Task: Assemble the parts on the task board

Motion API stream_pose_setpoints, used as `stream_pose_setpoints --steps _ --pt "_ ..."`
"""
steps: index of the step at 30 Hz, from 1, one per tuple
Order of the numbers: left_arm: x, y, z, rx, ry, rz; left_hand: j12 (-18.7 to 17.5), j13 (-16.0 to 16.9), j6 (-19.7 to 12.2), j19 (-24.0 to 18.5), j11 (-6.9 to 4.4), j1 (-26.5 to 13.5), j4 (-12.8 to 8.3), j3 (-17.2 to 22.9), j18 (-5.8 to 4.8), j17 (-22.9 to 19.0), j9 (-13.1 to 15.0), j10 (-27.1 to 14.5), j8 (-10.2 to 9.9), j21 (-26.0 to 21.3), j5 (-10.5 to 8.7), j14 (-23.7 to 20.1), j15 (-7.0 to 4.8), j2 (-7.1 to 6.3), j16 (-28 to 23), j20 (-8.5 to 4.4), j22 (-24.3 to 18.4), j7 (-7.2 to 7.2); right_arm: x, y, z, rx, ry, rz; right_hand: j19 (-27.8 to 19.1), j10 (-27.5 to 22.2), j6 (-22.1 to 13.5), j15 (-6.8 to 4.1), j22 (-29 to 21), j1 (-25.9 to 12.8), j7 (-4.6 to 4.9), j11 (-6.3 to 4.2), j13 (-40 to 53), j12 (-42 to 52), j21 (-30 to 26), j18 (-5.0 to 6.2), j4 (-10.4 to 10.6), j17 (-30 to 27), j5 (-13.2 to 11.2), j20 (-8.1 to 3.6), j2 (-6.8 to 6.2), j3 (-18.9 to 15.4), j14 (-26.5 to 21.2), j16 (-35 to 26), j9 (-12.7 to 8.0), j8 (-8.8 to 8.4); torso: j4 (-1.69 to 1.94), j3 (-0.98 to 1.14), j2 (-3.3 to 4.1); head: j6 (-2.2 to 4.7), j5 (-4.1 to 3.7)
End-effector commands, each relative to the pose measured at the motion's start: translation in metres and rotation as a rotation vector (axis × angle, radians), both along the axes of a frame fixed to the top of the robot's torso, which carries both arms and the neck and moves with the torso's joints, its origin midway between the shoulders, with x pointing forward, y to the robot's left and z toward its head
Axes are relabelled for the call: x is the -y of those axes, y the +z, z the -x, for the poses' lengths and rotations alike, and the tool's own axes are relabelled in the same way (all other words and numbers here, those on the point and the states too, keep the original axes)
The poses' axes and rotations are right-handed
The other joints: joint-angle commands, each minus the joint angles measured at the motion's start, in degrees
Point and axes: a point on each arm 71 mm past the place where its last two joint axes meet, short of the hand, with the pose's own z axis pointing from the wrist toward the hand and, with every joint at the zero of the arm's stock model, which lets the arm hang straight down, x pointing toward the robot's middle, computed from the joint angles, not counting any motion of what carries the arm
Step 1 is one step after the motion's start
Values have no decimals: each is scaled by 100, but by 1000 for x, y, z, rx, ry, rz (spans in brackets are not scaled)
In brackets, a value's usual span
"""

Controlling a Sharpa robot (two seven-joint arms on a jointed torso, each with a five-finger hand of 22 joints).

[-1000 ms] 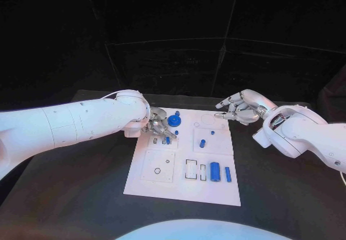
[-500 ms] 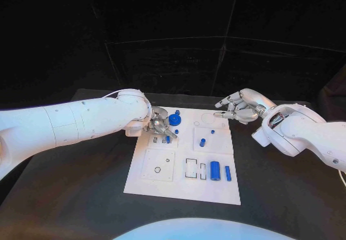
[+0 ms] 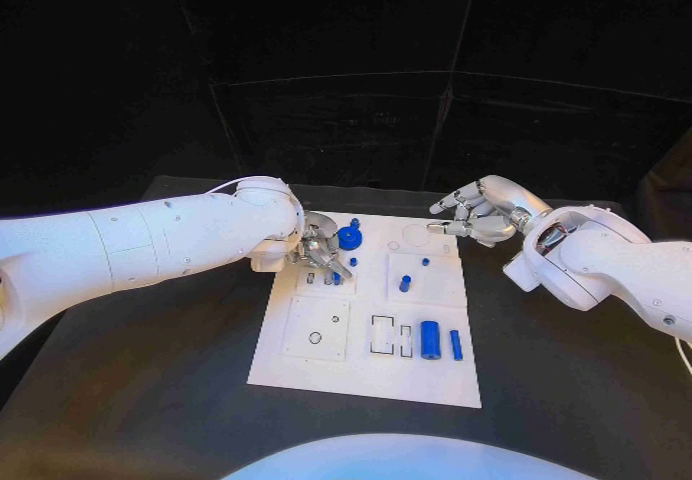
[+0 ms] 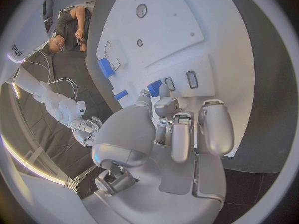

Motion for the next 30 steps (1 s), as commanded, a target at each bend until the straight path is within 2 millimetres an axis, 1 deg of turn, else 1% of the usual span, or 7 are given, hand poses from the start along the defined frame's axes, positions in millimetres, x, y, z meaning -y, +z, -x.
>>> stream_pose_setpoints --steps 1,14,18,19,23,27,30 --pt "0 -1 1 -15 -4 -12 39 11 -60 89 0 177 -152 91 -35 1509 31 6 14 21 -26 595 -30 17 19 -8 5 7 -1 1 0 -2 7 -1 -46 -31 -22 -6 -8 3 -26 7 -5 -13 -25 106 -1 -7 -13 -7 65 -35 0 -26 4 33 1 -2 1 -10 -6" --pt "2 -1 1 -17 -2 -4 25 10 -100 73 -18 505 -504 386 -31 1509 75 -7 -41 13 -23 595 -42 66 19 -13 5 -14 -2 0 -1 -2 9 -1 -47 -33 -24 -8 -16 28 -27 5 -9 -11 -32 107 -7 -11 2 -8 79 -35 1 -34 4 39 3 -1 0 -32 -8" --pt "2 0 2 -20 11 15 -29 -19 -178 61 -48 889 -839 846 -22 1509 51 -52 -160 -1 7 595 -71 251 19 -41 -7 -30 -2 0 -1 -3 10 -1 -45 -36 -25 -8 -15 39 -28 5 -16 -15 -34 107 -10 -9 12 -8 85 -34 2 -35 4 41 4 -2 2 -38 -7" --pt "1 0 2 -21 14 21 -62 -36 -206 58 -47 1016 -985 1059 -22 1509 39 -78 -207 -3 137 595 -79 272 19 -47 -6 -32 -2 0 -1 -3 11 -1 -45 -36 -25 -8 -15 39 -28 5 -16 -15 -34 107 -10 -9 12 -8 85 -34 2 -35 4 41 5 -2 2 -40 -8" --pt "-1 1 4 -24 43 61 -170 -105 -213 46 -27 856 -1433 2285 -23 1509 57 -93 -316 -16 459 595 -15 69 19 -18 0 49 -3 0 -2 -5 12 0 -46 -38 -26 -9 -19 48 -28 4 -19 -15 -37 107 -12 -9 23 -9 90 -35 3 -37 4 44 5 -1 0 -51 -8" --pt "-5 3 5 1 75 100 -176 -124 -170 42 9 12 -1654 3861 -16 1509 220 -26 -257 -28 435 595 -4 -455 19 8 15 81 -2 0 -2 -3 9 0 -40 -28 -21 -10 -15 60 -30 2 -8 0 -38 106 -9 1 58 -11 103 -38 8 -35 5 53 13 -1 1 -62 -8" --pt "-7 4 7 26 95 125 -134 -91 -159 52 -5 -300 -1731 4527 -24 1509 338 27 -184 -8 428 595 -13 -653 19 16 63 57 0 0 -2 -3 5 1 -39 -25 -17 -12 -19 63 -32 0 -10 4 -43 107 -5 2 84 -12 111 -44 10 -38 6 61 14 0 1 -72 -2"
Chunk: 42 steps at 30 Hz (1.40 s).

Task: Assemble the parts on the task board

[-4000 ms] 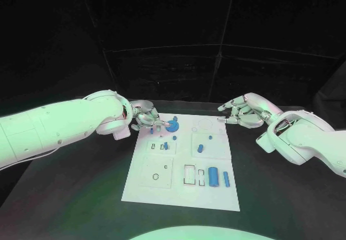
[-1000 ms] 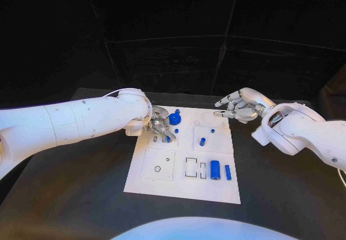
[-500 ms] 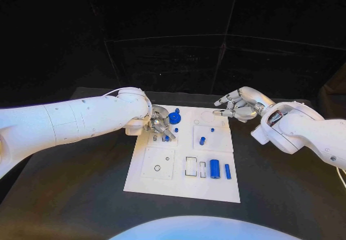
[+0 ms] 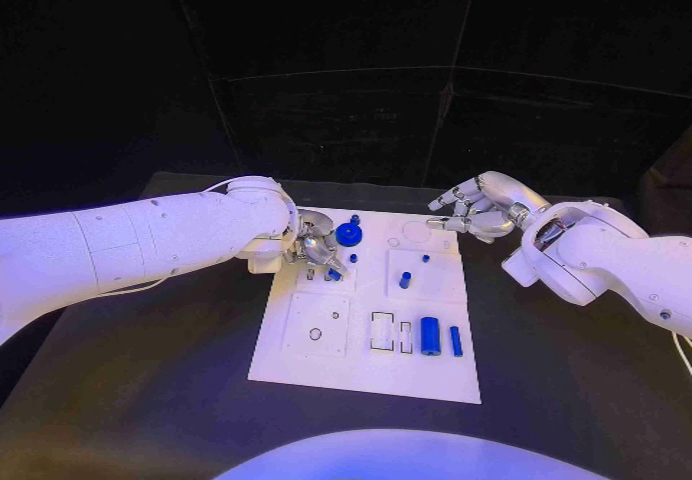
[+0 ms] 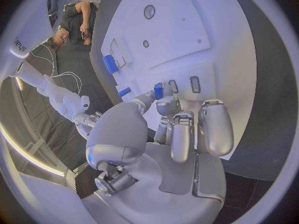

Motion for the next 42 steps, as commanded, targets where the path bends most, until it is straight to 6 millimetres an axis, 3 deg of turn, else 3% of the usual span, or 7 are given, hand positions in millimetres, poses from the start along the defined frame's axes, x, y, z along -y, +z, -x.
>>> stream_pose_setpoints --steps 1,6,16,21,25,32,42 --pt "-1 5 0 51 63 70 30 25 21 28 -8 -171 -972 1278 -25 1509 52 82 32 -3 -36 606 17 -96 19 40 30 -23 1 1 -1 1 3 -1 -39 -25 -17 -12 -9 10 -32 0 1 4 -22 107 -4 7 33 -12 57 -45 10 -39 7 39 1 0 2 -13 3" --pt "-6 7 3 101 93 99 51 36 21 35 -15 -298 -994 1552 -29 1509 129 111 80 8 -46 606 8 -191 19 35 57 -32 4 0 -1 -3 -2 4 -47 -45 -20 -12 -31 0 -31 1 -31 -19 -34 110 6 2 49 -13 54 -60 10 -46 6 43 11 2 -1 -26 23" --pt "-16 4 11 195 132 118 46 16 20 47 -15 -327 -1012 1660 -34 1509 169 122 105 29 -54 606 2 -233 19 29 93 -43 6 0 -2 -5 -6 7 -45 -49 -27 -11 -34 -24 -29 4 -37 -18 -40 110 30 5 63 -13 52 -88 13 -51 5 49 11 2 -7 -72 58" --pt "-17 -7 15 212 136 109 34 -3 24 60 -18 -333 -1015 1675 -43 1509 178 119 113 58 -57 606 0 -248 19 28 139 -46 7 0 -3 -5 -7 7 -45 -49 -27 -11 -34 -24 -29 4 -37 -18 -40 110 30 5 63 -13 52 -88 13 -51 5 49 20 16 -6 -73 75" --pt "-18 -13 17 222 136 104 36 -5 27 62 -19 -338 -1014 1691 -45 1509 185 123 119 64 -57 606 -1 -252 19 27 148 -47 7 0 -3 -6 -8 8 -50 -60 -28 -10 -48 -33 -28 4 -57 -33 -48 112 39 -2 66 -13 54 -95 13 -58 5 51 3 1 0 -77 85" --pt "-19 -17 20 220 129 91 42 -4 29 64 -22 -340 -1015 1713 -46 1509 195 131 128 68 -56 606 -3 -255 19 26 155 -50 7 -1 -3 -7 -8 8 -50 -60 -28 -10 -48 -33 -28 4 -57 -33 -48 112 39 -2 66 -13 54 -95 13 -58 5 51 2 9 -6 -80 96" --pt "-26 -19 23 193 119 70 39 -16 27 79 -25 -345 -1020 1749 -56 1509 211 134 141 104 -53 606 -6 -264 19 23 212 -52 6 -1 -3 -8 -6 9 -50 -60 -28 -10 -48 -33 -28 4 -57 -33 -48 112 39 -2 66 -13 54 -95 13 -58 5 51 10 2 -2 -95 108"
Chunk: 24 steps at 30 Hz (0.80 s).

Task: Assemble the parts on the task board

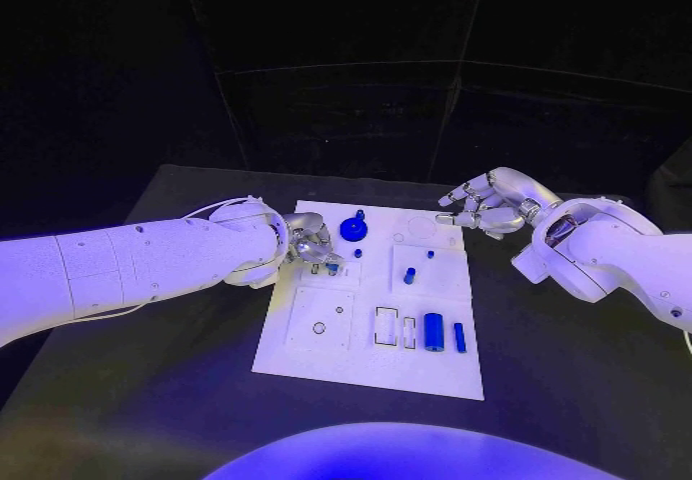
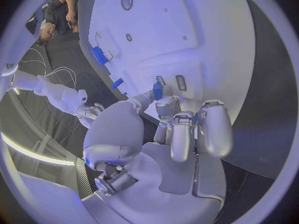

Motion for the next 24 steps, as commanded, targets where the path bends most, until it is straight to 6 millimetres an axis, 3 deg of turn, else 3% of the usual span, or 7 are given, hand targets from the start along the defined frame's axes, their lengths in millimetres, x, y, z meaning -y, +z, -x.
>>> stream_pose_setpoints --steps 1,24 --pt "-1 -1 2 -8 -23 -19 13 -1 0 86 -7 21 -898 942 -60 1510 19 61 36 45 32 606 -9 22 19 21 29 -37 -1 1 0 -2 7 -2 -29 -40 -28 -10 -6 -9 -28 -17 -6 -33 -20 112 -1 -3 35 8 31 -22 13 -25 5 30 3 1 -1 -10 6" --pt "1 -4 5 -51 -53 -41 14 -19 -5 89 -12 -35 -902 1008 -64 1510 67 68 80 61 82 606 -13 -56 19 16 57 -44 -3 0 -1 -5 14 -1 -30 -38 -29 -10 -12 -19 -28 -17 -5 -28 -25 113 11 -4 39 9 37 -32 14 -29 5 34 -1 6 5 -26 -7"
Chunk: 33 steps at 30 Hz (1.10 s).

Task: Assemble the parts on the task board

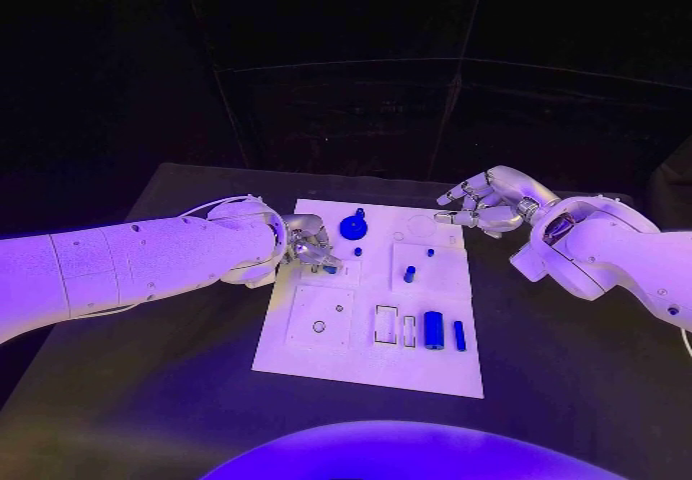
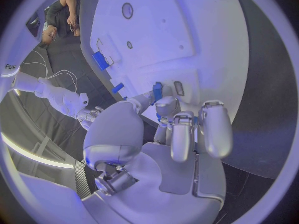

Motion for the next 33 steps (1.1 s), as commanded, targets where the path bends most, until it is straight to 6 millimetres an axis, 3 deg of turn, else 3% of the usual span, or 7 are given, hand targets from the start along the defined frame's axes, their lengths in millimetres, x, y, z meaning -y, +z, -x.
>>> stream_pose_setpoints --steps 1,13,33 --pt "2 -3 2 -26 -25 -19 21 0 -3 94 8 -36 -915 960 -68 1510 6 51 41 43 24 606 -13 -61 19 14 27 -49 -1 1 0 -1 8 -2 -30 -38 -29 -10 -5 -19 -28 -16 -6 -29 -27 112 11 -4 39 8 38 -32 14 -29 5 34 2 0 1 -3 -8" --pt "5 -3 2 -25 -30 -18 164 90 158 120 -70 -516 -611 521 -90 1510 95 148 183 134 16 606 -70 -367 19 -30 178 -157 -1 1 0 -2 9 -2 -41 -50 -29 -9 -33 -26 -28 -16 -25 -42 -41 117 19 -23 39 9 39 -40 10 -45 5 38 3 -4 2 -12 -9" --pt "8 -4 -3 -20 -29 -21 327 222 287 137 -111 -847 -305 124 -103 1510 114 251 238 183 20 606 -107 -396 19 -68 266 -205 1 1 0 -4 3 1 -85 -86 -30 -9 -132 -35 -28 -15 -78 -86 -89 135 31 -83 46 9 38 -53 -3 -98 5 42 -2 -2 4 -14 -27"
